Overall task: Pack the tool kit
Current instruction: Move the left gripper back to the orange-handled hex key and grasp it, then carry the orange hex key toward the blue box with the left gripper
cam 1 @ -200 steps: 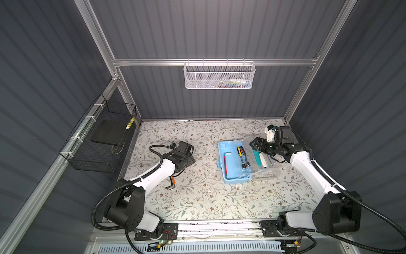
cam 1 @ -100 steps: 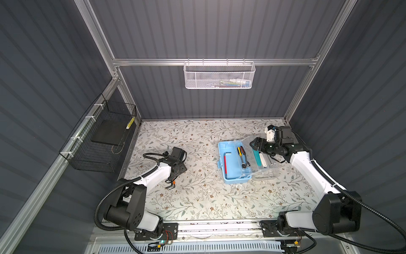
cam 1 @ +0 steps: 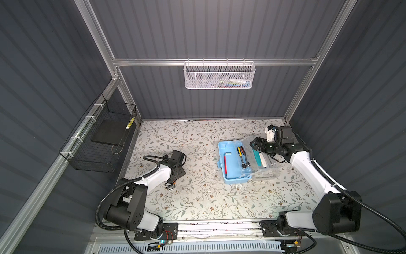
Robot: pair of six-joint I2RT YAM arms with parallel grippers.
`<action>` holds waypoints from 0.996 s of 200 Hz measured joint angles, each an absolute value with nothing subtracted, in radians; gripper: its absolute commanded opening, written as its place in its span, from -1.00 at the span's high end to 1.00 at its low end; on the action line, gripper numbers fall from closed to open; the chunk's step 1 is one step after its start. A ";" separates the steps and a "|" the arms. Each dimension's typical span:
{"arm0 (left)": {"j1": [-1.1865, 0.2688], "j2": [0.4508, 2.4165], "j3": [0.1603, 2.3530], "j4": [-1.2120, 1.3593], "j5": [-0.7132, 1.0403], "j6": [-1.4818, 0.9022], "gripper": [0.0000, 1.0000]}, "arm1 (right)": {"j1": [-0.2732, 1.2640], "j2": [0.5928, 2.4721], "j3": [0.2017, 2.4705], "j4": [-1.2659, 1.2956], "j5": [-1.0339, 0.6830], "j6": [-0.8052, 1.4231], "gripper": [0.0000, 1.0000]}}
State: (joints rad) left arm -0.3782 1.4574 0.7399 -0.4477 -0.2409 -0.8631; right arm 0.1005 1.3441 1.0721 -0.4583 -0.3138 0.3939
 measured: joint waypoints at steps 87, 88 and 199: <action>-0.377 1.512 0.753 -0.402 -0.176 -0.752 0.84 | 0.103 1.351 1.085 -0.465 -0.314 0.404 -0.71; -0.377 1.514 0.755 -0.399 -0.173 -0.748 0.84 | 0.104 1.351 1.085 -0.466 -0.314 0.404 -0.71; -0.471 1.575 0.850 -0.316 -0.024 -0.709 1.00 | 0.144 1.356 1.121 -0.471 -0.307 0.414 -0.70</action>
